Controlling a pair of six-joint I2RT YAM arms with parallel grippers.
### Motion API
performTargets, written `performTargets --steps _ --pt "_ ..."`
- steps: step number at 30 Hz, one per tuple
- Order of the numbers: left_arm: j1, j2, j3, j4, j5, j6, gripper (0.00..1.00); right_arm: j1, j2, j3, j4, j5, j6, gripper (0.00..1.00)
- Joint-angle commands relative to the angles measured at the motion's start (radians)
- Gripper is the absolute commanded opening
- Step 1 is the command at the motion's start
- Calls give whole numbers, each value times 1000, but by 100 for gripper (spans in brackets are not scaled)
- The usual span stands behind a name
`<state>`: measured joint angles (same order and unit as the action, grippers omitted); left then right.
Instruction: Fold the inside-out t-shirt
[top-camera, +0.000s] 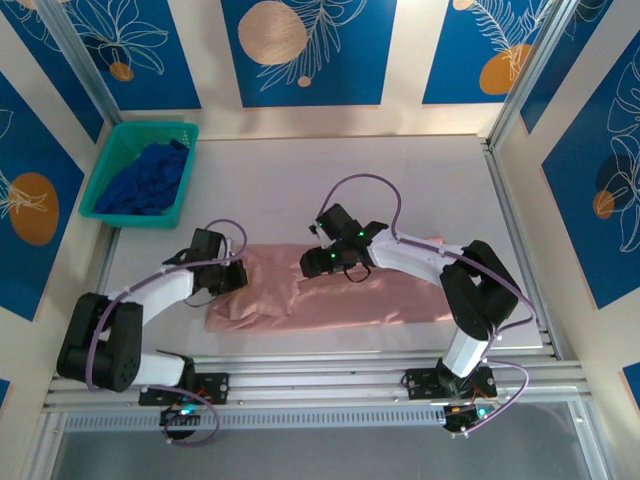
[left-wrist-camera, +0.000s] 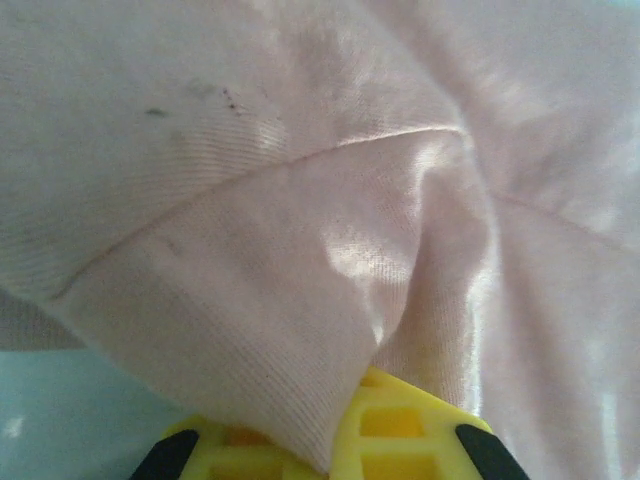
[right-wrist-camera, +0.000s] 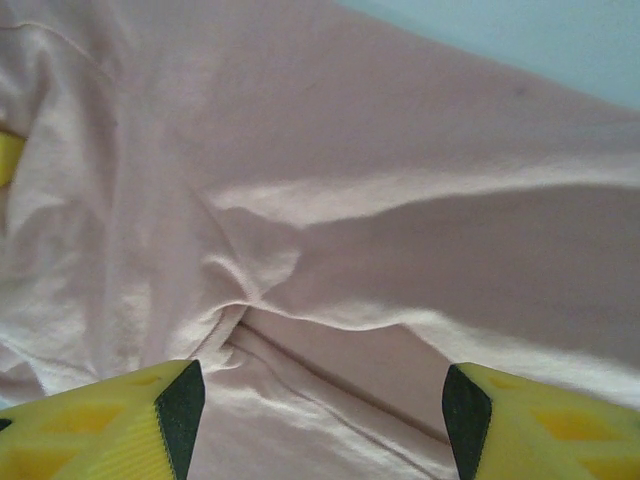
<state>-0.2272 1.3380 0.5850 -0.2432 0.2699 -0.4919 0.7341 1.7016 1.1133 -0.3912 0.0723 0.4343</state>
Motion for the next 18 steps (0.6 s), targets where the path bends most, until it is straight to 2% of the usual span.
performTargets --steps 1,7,14,18 --pt "61 -59 52 -68 43 -19 0 -46 -54 -3 -13 17 -32 66" --pt "157 -50 160 -288 -43 29 0 -115 -87 -30 13 -7 -46 66" --pt "215 -12 292 -454 -119 103 0 -197 -130 -65 52 -62 -36 66" --pt "223 37 425 -582 -257 212 0 -218 -143 -85 73 -75 -29 66"
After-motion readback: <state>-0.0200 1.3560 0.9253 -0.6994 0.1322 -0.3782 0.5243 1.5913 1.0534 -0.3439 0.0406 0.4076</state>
